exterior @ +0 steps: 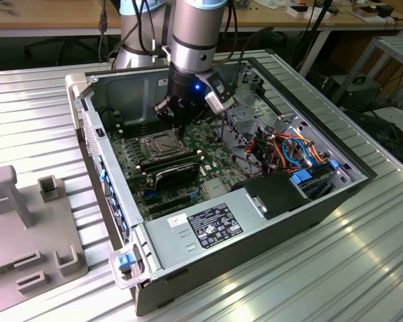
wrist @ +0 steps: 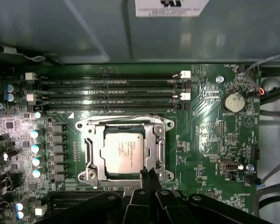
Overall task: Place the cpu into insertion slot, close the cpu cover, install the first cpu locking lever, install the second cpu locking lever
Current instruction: 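Install the second cpu locking lever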
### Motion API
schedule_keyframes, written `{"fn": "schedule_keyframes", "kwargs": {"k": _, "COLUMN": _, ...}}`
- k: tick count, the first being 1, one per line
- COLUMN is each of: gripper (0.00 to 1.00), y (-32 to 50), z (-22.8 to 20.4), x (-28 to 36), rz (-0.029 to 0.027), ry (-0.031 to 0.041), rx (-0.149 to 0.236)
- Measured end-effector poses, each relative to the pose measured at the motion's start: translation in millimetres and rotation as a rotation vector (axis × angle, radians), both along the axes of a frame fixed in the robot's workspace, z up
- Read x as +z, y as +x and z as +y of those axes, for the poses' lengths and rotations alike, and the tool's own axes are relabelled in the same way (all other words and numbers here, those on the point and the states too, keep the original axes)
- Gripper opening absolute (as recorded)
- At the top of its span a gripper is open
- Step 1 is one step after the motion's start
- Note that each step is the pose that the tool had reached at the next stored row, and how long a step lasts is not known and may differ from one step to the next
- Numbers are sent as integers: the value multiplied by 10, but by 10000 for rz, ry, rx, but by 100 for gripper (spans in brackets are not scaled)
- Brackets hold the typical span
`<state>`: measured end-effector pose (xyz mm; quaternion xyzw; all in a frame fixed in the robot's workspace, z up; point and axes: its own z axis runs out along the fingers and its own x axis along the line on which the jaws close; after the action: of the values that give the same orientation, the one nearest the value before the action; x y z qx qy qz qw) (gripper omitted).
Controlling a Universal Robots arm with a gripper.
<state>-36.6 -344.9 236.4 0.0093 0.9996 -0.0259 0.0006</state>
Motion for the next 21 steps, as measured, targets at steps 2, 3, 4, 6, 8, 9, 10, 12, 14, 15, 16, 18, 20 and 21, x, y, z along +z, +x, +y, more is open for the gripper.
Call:
{"fn": "schedule_keyframes", "kwargs": {"k": 2, "gripper": 11, "y": 0, "z": -35, "x": 0, "rz": 0, "ry": -77, "rx": -1}}
{"fn": "schedule_keyframes", "kwargs": {"k": 3, "gripper": 11, "y": 0, "z": -51, "x": 0, "rz": 0, "ry": -113, "rx": -1}}
{"fn": "schedule_keyframes", "kwargs": {"k": 4, "gripper": 11, "y": 0, "z": -66, "x": 0, "rz": 1, "ry": -144, "rx": -1}}
{"fn": "schedule_keyframes", "kwargs": {"k": 6, "gripper": 11, "y": 0, "z": -101, "x": 0, "rz": 5, "ry": -215, "rx": -1}}
{"fn": "schedule_keyframes", "kwargs": {"k": 8, "gripper": 11, "y": 0, "z": -126, "x": -4, "rz": 8, "ry": -245, "rx": 0}}
{"fn": "schedule_keyframes", "kwargs": {"k": 9, "gripper": 11, "y": 0, "z": -129, "x": -8, "rz": 6, "ry": -244, "rx": -1}}
{"fn": "schedule_keyframes", "kwargs": {"k": 10, "gripper": 11, "y": 0, "z": -133, "x": -12, "rz": 7, "ry": -236, "rx": -1}}
{"fn": "schedule_keyframes", "kwargs": {"k": 12, "gripper": 11, "y": 0, "z": -165, "x": -16, "rz": 7, "ry": -143, "rx": 0}}
{"fn": "schedule_keyframes", "kwargs": {"k": 14, "gripper": 11, "y": 0, "z": -204, "x": -16, "rz": 7, "ry": -134, "rx": 0}}
{"fn": "schedule_keyframes", "kwargs": {"k": 15, "gripper": 11, "y": 0, "z": -205, "x": -17, "rz": 7, "ry": -133, "rx": -1}}
{"fn": "schedule_keyframes", "kwargs": {"k": 16, "gripper": 11, "y": 0, "z": -205, "x": -18, "rz": 8, "ry": -134, "rx": -1}}
{"fn": "schedule_keyframes", "kwargs": {"k": 18, "gripper": 11, "y": -11, "z": -204, "x": -28, "rz": 7, "ry": -122, "rx": -2}}
{"fn": "schedule_keyframes", "kwargs": {"k": 20, "gripper": 11, "y": -47, "z": -199, "x": -34, "rz": 8, "ry": -124, "rx": 1}}
{"fn": "schedule_keyframes", "kwargs": {"k": 21, "gripper": 11, "y": -89, "z": -197, "x": -37, "rz": 7, "ry": -121, "rx": 1}}
